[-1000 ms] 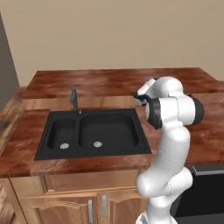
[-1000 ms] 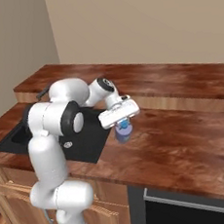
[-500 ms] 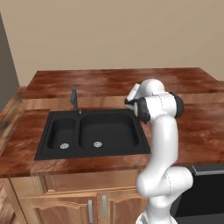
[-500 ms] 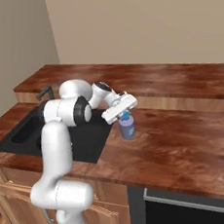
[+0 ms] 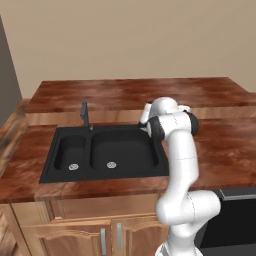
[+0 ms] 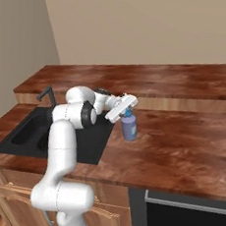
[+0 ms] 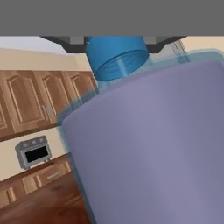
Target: Restock the sink supplies by placing the sponge and soap dispenser on the counter and next to the sink. Make sure the soap dispenser is upright.
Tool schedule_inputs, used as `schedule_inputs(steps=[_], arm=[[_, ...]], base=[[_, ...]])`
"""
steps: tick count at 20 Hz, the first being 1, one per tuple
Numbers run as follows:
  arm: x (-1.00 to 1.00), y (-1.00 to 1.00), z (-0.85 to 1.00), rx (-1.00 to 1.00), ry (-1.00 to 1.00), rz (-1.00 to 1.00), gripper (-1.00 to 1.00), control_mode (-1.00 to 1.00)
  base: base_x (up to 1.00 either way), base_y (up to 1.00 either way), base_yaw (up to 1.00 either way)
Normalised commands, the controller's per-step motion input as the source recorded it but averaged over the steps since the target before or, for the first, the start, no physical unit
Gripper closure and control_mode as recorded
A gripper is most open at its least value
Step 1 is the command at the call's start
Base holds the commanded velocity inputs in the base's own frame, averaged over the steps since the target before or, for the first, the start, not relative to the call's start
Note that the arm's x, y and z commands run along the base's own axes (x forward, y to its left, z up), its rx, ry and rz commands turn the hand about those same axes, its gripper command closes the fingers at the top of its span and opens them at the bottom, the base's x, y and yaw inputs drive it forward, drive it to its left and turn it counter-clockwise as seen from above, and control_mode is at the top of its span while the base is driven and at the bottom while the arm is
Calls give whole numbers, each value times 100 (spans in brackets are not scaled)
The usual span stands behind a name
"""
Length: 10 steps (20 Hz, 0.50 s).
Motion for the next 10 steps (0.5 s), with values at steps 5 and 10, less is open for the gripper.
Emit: schedule_inputs(steps=[5,10], arm=[[5,8,-15,0,1,21,100,-100],[-13,12,-24,0,-10,20,100,-100]], base=[[0,0,0],[0,0,0]])
